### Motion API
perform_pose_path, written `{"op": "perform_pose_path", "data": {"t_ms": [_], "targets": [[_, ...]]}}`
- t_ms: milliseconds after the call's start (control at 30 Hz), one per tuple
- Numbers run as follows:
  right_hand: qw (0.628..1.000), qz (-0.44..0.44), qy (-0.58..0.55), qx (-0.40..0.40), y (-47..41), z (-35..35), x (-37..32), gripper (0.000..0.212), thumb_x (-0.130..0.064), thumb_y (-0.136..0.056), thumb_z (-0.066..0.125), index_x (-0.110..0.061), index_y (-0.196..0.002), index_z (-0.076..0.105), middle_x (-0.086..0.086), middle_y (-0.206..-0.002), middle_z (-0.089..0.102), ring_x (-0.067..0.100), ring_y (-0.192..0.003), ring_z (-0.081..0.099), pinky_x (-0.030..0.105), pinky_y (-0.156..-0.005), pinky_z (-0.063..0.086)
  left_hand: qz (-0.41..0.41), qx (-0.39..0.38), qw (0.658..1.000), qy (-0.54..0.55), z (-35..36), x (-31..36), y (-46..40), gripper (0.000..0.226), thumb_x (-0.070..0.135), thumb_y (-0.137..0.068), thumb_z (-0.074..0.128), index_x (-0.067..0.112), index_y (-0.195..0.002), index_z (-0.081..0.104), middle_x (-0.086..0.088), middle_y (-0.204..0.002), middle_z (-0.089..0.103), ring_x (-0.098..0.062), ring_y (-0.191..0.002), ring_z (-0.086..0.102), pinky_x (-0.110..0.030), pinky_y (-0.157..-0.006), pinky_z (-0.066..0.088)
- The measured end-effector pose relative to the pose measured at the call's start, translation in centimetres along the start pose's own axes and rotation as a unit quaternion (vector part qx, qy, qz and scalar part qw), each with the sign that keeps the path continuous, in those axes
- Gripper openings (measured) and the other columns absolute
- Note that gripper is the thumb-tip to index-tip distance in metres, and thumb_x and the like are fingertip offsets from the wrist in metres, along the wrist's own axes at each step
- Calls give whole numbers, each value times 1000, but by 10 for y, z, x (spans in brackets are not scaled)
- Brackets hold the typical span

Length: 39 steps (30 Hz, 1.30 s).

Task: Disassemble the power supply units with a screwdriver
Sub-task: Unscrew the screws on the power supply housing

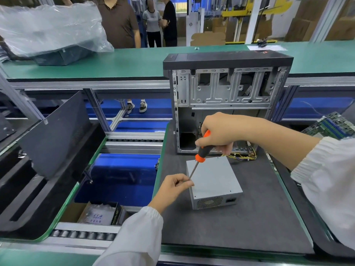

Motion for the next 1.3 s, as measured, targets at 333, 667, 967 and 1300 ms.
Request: {"op": "perform_pose_path", "data": {"t_ms": [333, 667, 967, 1300], "targets": [[810, 84, -572, -103, 3, 93, 97, 19, -11, -91, 62, 0, -106, 68, 20, -101, 68, 20, -91, 67, 29, -84, 52, -134, 86, 962, 222, -1, -40, -2, 30, -7, -95, 33, -3, -88, 62, -3, -61, 47, -10, -48, 37, -24, -47, 34], [761, 117, -638, -7, 35, 181, 141, 22, 5, -87, 55, -9, -104, 50, 13, -73, 54, 24, -64, 50, 35, -65, 40, -128, -10, 991, -32, 24, -61, 22, 24, 30, -97, 56, 37, -120, 58, 10, -107, 65, 1, -102, 57, -8, -81, 42], [852, 150, -490, 106, 43, 224, 156, 30, -29, -81, 76, -26, -108, 64, 0, -92, 59, 12, -50, 56, 23, -50, 44, -70, -8, 996, -60, 45, -70, 20, 69, 42, -87, 68, 27, -148, 39, -6, -134, 57, -16, -123, 47, -32, -104, 41], [866, 122, -472, 115, 47, 233, 148, 39, -24, -80, 77, -29, -117, 65, -11, -89, 71, 15, -47, 52, 24, -50, 48, -84, -16, 995, -54, 45, -61, 22, 67, 38, -90, 65, 21, -149, 37, 12, -142, 52, -5, -131, 48, -36, -113, 38]]}}
Point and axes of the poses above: each hand's wrist, its own y-axis away from the middle knuckle, its own z-axis out of the palm, x = y × z, the point moved 4 cm from there along -y, towards the middle knuckle
